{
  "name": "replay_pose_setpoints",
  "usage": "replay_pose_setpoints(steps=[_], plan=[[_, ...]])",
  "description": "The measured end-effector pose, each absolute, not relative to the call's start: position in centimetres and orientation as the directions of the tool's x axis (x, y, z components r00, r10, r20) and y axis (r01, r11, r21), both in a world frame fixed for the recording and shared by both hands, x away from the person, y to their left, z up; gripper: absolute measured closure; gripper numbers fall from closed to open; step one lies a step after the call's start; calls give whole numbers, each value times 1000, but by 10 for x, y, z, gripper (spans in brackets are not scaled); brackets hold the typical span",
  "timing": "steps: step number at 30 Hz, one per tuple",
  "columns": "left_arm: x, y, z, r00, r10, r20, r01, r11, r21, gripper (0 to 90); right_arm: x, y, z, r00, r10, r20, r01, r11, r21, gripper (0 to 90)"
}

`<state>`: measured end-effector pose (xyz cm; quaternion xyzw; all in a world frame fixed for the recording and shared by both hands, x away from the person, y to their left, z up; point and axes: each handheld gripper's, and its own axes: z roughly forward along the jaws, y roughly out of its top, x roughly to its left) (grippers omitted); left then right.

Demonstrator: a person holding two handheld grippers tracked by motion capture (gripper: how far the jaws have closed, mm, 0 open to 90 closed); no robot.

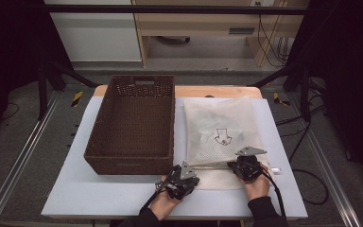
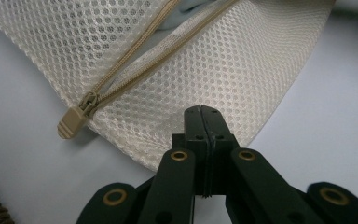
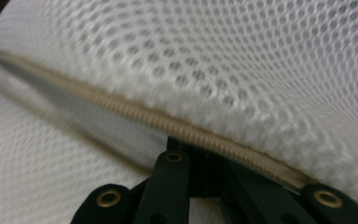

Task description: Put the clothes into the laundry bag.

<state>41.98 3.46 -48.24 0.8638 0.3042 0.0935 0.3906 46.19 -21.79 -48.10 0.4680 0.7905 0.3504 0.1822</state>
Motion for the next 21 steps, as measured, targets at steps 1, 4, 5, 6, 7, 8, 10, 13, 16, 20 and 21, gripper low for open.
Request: replay_pose_setpoints(steps=[1,4,5,6,7,8,10,13,16,20,21], plan=[[420,35,-482,798,598,-78,454,-510,730,896,466,-217,-481,-492,870,27,604,319,730,900],[420,35,-482,799,597,-73,449,-513,732,896,476,-211,-483,-468,884,-24,584,330,742,900],[420,35,-482,798,598,-71,449,-513,731,896,479,-211,-483,-458,888,-29,581,324,747,900],[419,35,-482,798,599,-68,447,-513,733,896,481,-211,-483,-447,894,-25,586,314,747,900],[419,35,-482,799,598,-63,443,-516,733,896,483,-211,-483,-442,897,-32,586,315,746,900],[419,35,-483,801,596,-60,440,-517,734,896,483,-212,-483,-439,898,-30,587,312,747,900],[418,35,-483,798,599,-65,442,-509,738,895,481,-212,-482,-444,896,-31,589,317,743,900],[416,36,-483,798,599,-67,440,-502,745,869,470,-216,-477,-457,889,12,592,293,751,814],[412,39,-480,802,592,-78,436,-492,753,797,452,-222,-473,-492,871,18,578,311,755,741],[403,46,-473,809,583,-76,419,-482,770,715,425,-242,-465,-503,863,45,531,267,804,651],[400,48,-471,808,585,-68,411,-478,776,677,420,-248,-464,-501,864,56,529,255,809,633]])
